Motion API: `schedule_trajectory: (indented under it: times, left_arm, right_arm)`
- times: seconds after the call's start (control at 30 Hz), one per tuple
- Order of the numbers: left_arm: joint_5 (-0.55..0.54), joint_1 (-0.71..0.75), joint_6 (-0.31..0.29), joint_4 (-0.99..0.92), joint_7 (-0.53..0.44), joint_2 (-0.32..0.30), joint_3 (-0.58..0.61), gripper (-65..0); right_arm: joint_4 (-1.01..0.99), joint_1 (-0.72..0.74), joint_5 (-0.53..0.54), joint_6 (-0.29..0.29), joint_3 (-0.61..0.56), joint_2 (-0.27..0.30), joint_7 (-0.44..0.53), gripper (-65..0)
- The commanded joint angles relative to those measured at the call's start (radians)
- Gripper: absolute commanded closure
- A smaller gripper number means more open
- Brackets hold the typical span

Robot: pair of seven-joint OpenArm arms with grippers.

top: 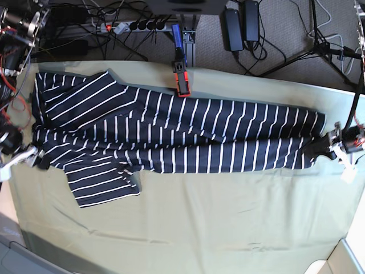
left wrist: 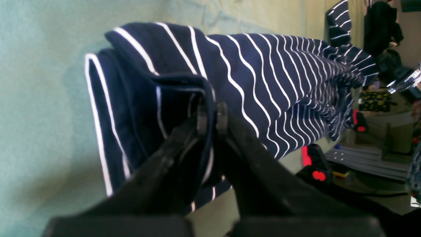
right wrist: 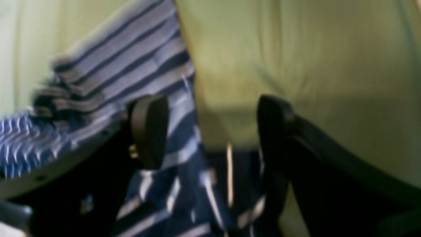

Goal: Fold the T-shirt properly
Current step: 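Lift the folded edge with the right gripper and fold it over the body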

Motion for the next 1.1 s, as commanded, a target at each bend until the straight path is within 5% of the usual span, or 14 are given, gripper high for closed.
schedule_trajectory:
  times: [0.0, 0.47, 1.07]
  left_arm:
    - [-0.025, -0.021, -0.031, 0.015, -0.010, -0.025, -0.006, 0.0]
    - [-0.025, 0.037, -0.031, 0.111, -0.006, -0.025, -0.006, 0.0]
    - [-0.025, 0.039, -0.031, 0.123, -0.011, -0.025, -0.006, 0.0]
  right_arm:
    - [0.011, 0.041, 0.004, 0.043, 0.007, 0.019, 0.020, -42.0]
    - [-0.420, 0.296, -0.113, 0.043, -0.071, -0.015, 0.184, -42.0]
    - [-0.436, 0.303, -0.142, 0.044, -0.087, -0.195, 0.187, -41.8]
